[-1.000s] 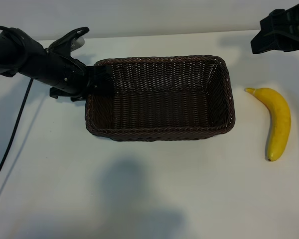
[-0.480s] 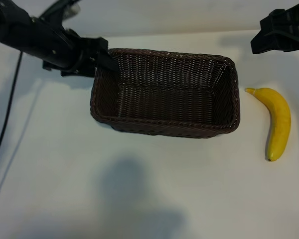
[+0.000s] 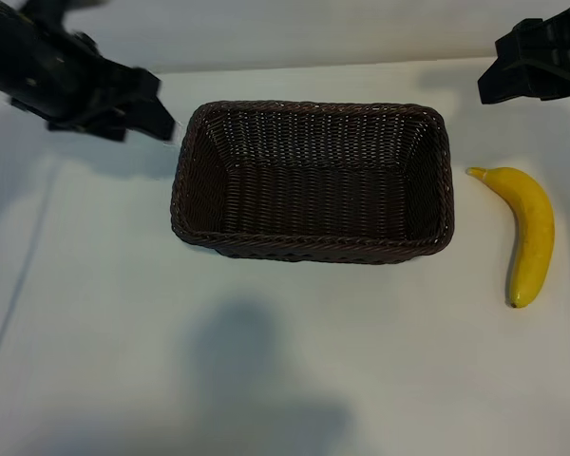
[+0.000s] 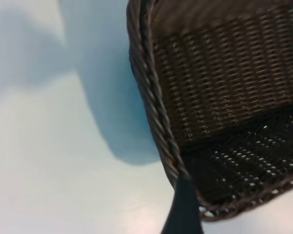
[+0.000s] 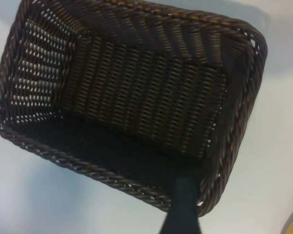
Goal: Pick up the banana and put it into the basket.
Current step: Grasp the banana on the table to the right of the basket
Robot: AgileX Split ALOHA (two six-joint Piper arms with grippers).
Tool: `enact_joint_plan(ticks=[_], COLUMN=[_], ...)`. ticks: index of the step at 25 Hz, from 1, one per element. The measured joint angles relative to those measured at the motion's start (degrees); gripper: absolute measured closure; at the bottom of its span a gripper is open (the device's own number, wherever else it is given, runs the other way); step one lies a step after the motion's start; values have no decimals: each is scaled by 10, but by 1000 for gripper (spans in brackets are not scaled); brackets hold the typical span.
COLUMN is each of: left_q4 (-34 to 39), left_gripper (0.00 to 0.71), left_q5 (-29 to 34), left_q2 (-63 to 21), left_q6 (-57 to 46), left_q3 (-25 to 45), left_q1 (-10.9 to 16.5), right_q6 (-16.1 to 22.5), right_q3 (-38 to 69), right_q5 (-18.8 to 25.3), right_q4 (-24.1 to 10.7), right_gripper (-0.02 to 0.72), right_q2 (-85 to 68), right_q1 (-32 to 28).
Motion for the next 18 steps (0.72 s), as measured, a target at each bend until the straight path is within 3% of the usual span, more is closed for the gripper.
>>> enact_joint_plan(ticks=[5, 12, 18], left_q4=[12, 47, 65], left_gripper=[98, 98, 98], left_q5=[4, -12, -13], left_q2=[-91, -164, -232], left_q6=[-3, -3, -3], left_q3=[12, 89, 99], left_q1=[0, 0, 0], right_q6=[0, -5, -11], right_q3=[0, 0, 0], right_q5=[2, 17, 23], right_q4=[0, -6, -66], right_gripper=[98, 98, 98], right_q2=[0, 0, 0], right_q1=[0, 0, 0])
